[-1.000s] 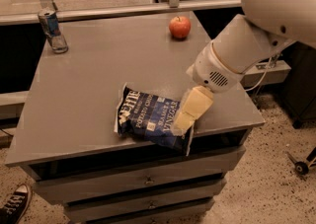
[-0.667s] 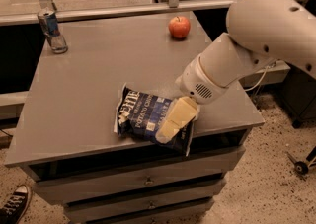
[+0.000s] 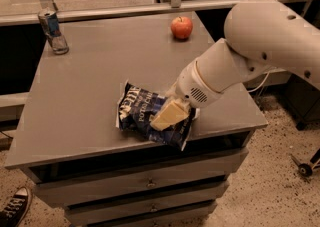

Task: Pick blue chip bag

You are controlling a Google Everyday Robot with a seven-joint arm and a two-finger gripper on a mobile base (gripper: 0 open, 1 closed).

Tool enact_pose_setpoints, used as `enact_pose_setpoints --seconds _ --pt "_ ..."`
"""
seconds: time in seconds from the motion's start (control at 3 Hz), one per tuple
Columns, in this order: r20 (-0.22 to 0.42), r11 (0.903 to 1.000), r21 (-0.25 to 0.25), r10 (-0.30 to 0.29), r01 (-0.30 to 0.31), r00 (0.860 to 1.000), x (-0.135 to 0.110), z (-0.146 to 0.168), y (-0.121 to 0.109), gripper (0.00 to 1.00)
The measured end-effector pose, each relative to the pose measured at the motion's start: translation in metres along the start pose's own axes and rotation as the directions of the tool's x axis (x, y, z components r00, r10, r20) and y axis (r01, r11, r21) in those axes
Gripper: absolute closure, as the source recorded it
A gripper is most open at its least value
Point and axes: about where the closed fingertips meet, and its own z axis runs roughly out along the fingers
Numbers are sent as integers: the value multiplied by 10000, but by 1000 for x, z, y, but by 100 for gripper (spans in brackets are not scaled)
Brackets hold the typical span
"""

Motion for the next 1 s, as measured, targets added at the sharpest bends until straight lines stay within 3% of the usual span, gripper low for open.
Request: enact_pose_setpoints --seconds 0.33,0.67,1.0 --pt "525 9979 484 -457 432 9976 -25 -29 -9 78" --pt "1218 9906 1116 -932 797 9882 -53 -65 -29 100" --pt "2199 9845 1542 -1169 838 9685 -81 -100 -49 100"
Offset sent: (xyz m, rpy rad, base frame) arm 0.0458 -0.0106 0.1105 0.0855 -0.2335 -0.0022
